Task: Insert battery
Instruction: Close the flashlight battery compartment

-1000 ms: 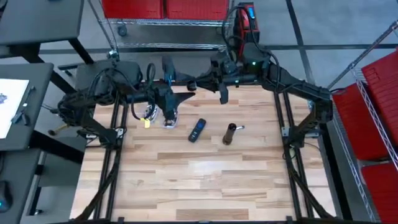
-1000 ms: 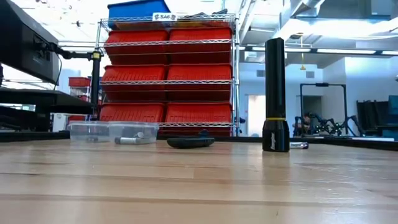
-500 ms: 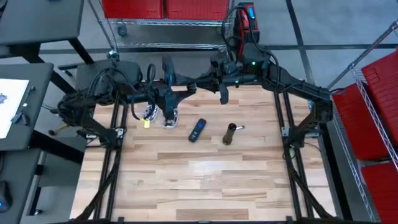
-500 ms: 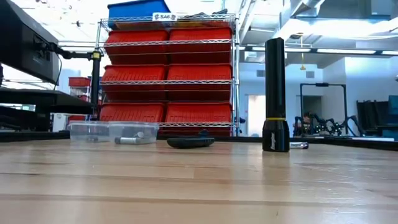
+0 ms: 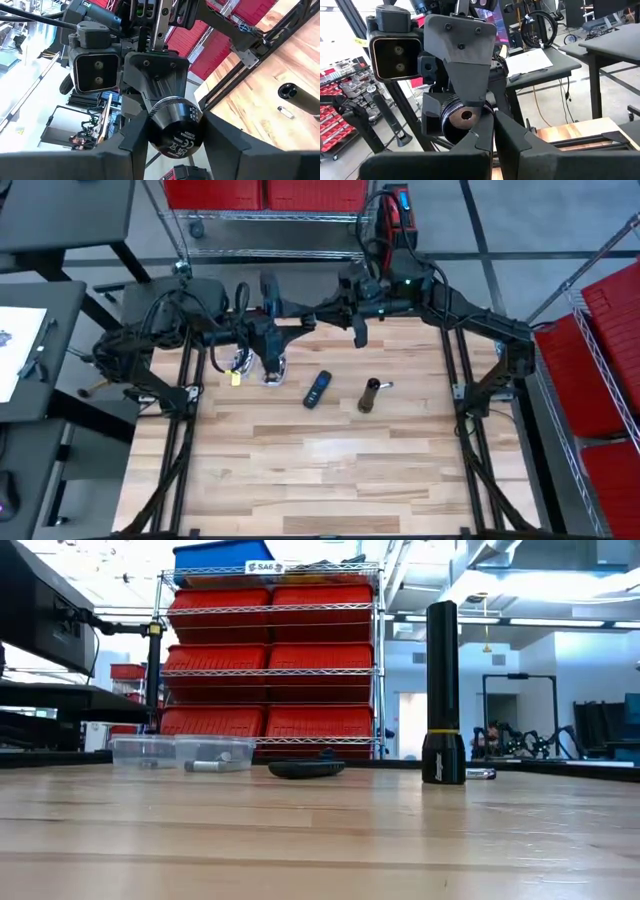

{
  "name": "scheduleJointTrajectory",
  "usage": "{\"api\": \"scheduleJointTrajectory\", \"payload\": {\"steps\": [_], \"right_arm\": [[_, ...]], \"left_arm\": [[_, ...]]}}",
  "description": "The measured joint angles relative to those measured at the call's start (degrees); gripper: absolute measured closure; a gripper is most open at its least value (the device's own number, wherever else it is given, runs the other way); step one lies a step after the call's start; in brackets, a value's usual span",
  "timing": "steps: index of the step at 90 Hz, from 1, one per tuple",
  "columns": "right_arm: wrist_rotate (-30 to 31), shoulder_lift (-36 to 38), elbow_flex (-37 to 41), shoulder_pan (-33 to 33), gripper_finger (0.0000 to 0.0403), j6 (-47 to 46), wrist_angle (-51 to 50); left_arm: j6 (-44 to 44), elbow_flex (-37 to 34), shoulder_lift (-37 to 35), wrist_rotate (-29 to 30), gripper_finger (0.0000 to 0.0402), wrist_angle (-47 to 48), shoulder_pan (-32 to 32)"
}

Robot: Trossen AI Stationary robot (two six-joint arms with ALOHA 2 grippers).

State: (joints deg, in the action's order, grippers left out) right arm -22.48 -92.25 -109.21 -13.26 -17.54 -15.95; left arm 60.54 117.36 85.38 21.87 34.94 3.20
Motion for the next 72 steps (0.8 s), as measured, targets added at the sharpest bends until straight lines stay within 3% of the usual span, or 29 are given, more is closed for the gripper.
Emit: {"api": "scheduleJointTrajectory", "payload": {"steps": [19,49,72], "right_arm": [[-0.13,0.17,0.0,-0.41,0.039,0.0,-0.08],[-1.35,3.66,-0.01,-1.59,0.0267,6.21,-6.82],[10.76,10.17,-0.02,-3.59,0.0202,15.92,-26.02]], "left_arm": [[-1.63,0.0,0.0,0.0,0.0271,-0.49,0.11],[-5.95,-0.06,-0.38,0.02,0.0271,-2.69,1.07],[-20.71,-0.09,-2.25,0.13,0.0271,-3.85,1.07]]}}
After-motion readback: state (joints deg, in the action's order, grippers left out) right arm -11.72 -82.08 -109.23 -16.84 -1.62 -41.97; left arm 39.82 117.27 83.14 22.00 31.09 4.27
